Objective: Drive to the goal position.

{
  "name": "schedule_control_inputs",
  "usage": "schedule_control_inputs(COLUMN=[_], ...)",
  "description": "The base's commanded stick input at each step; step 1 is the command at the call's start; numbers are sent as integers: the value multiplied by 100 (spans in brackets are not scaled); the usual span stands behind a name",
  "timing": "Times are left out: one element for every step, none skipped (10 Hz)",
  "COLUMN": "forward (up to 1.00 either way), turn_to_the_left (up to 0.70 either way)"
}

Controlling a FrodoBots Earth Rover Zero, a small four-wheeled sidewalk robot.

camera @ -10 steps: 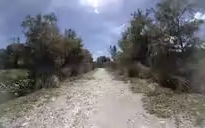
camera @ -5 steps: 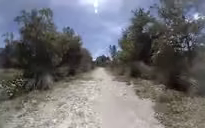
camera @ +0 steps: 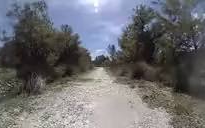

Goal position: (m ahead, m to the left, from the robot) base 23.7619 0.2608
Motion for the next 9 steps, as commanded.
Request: schedule_control_inputs(forward=[70,70,70,70,70,70,70,70,70], turn_to_the_left=[0,0,0,0,0,0,0,0,0])
